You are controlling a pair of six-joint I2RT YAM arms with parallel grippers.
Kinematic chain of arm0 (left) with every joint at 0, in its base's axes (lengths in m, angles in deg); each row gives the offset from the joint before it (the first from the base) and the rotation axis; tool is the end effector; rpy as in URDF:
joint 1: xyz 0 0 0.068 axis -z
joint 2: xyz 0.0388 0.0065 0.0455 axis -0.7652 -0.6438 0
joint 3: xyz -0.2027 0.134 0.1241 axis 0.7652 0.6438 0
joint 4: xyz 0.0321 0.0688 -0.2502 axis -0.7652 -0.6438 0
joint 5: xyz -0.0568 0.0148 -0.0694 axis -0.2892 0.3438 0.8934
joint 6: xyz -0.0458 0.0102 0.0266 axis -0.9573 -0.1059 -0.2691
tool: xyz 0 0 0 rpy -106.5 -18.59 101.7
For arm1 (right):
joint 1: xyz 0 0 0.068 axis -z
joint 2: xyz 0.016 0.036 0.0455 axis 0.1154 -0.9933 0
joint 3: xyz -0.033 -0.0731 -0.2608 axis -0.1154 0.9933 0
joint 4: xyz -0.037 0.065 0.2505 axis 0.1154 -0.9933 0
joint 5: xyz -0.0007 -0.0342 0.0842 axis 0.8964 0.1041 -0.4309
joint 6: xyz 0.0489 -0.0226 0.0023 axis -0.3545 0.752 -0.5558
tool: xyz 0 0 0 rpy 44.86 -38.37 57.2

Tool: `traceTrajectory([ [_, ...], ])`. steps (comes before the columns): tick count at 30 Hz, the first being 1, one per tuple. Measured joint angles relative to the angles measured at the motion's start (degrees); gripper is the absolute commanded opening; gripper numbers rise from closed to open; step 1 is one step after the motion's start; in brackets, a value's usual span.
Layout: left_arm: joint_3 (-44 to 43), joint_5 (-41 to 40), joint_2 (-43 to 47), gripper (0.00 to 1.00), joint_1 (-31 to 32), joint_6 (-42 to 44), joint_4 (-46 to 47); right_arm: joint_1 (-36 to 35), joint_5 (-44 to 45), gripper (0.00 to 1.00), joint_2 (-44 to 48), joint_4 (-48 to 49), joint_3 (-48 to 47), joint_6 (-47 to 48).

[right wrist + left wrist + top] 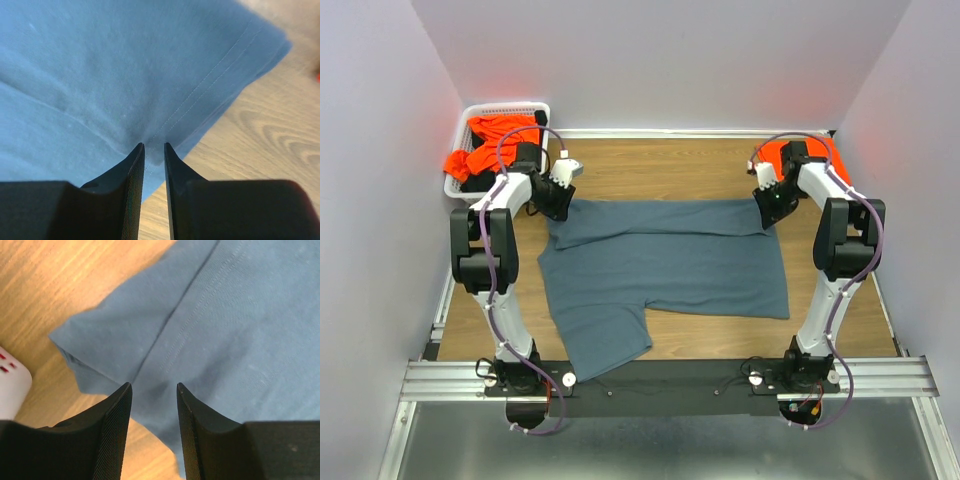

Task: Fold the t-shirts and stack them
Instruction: Fold the tshirt

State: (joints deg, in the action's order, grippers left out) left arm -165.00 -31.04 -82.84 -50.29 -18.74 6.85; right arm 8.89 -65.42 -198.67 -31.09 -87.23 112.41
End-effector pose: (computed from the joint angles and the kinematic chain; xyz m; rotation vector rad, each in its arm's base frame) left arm 0.4040 -0.0108 0.1980 0.7748 2.4763 -0.3347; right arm 0.4089 -0.0079 0.1768 -0.7904 2.7530 0.2310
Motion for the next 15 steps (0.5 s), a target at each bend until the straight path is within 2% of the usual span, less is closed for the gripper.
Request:
traceTrajectory([
  [7, -2.82, -0.04, -4.02, 0.50, 1.77, 0.37, 0.11, 0.00, -2.27, 0.29, -0.02, -1.16, -5.33, -1.01],
  [15, -3.82, -0.04, -6.62, 0.49, 3.10, 0.74, 0.13, 0.00, -2.62, 0.29, -0.13, -1.97, -5.51, -1.33],
])
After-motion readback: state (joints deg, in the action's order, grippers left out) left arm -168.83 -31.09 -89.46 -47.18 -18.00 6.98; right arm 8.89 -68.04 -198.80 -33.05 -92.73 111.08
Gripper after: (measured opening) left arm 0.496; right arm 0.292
